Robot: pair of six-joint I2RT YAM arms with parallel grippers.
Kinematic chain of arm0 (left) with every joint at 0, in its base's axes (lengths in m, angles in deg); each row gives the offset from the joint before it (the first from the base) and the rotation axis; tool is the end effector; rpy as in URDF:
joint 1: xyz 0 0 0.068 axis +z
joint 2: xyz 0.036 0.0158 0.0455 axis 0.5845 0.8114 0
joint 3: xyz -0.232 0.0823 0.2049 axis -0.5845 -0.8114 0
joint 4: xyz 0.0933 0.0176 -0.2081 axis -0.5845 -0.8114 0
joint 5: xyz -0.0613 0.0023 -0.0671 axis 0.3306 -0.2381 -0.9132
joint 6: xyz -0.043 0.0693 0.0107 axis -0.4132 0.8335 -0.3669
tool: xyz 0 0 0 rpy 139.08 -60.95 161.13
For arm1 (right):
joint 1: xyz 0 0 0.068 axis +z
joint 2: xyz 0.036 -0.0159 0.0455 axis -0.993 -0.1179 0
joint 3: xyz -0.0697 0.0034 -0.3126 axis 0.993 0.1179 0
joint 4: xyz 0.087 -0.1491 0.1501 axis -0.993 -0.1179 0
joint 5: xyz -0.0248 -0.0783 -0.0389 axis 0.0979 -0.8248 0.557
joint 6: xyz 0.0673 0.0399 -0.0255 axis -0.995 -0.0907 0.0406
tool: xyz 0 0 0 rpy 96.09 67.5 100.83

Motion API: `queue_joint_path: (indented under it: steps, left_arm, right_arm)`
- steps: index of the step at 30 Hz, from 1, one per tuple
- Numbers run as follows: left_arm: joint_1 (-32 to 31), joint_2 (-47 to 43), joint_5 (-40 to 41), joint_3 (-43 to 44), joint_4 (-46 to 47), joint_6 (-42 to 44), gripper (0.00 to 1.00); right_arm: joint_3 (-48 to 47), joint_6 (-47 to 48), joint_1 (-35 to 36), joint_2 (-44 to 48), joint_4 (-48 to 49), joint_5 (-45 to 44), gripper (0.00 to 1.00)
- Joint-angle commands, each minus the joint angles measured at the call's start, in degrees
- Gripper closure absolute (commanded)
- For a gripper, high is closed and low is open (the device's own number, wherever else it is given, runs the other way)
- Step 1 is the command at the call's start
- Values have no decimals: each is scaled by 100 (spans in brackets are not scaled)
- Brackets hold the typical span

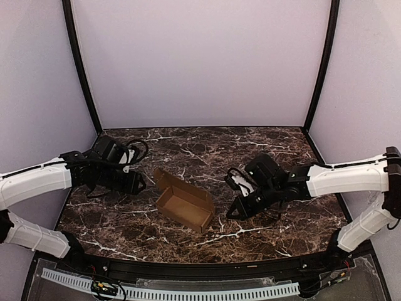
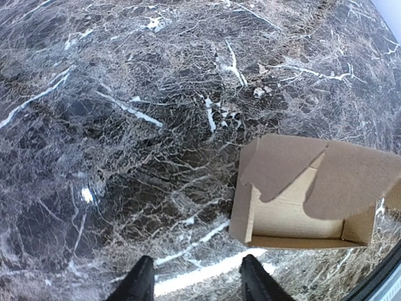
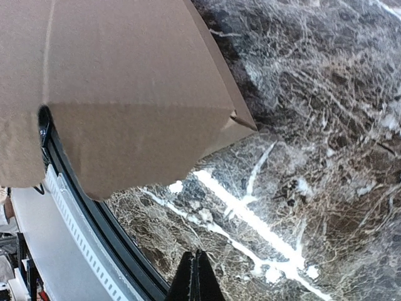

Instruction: Fold the paper box

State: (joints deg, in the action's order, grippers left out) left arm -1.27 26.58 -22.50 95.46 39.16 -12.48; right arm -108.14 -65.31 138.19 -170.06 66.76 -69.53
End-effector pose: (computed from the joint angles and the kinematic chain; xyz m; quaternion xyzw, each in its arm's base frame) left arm 0.1744 -0.1266 0.2806 0.1160 0.9258 -0.1522 0.3261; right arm 0.1391 0.2363 0.2433 -0.2387 0.9027 0.3298 0.1390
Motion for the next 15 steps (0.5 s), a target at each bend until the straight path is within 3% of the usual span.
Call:
queue_joint_path:
  steps: [1, 8, 10, 15]
  left_arm:
    - [274, 505, -590, -151, 704, 60, 59]
    - [309, 1556, -1295, -307, 1565, -303, 93]
    - [309, 1730, -1417, -353, 1707, -361, 98]
    - [306, 2004, -1839, -566, 2204, -545, 99]
  right_arm:
    - [584, -781, 152, 125, 893, -275, 100]
    - [979, -1480, 322, -157, 1948, -668, 100]
    - [1049, -1663, 326, -293, 2296, -722, 100]
    - [1190, -2142, 328, -736, 3105, -694, 100]
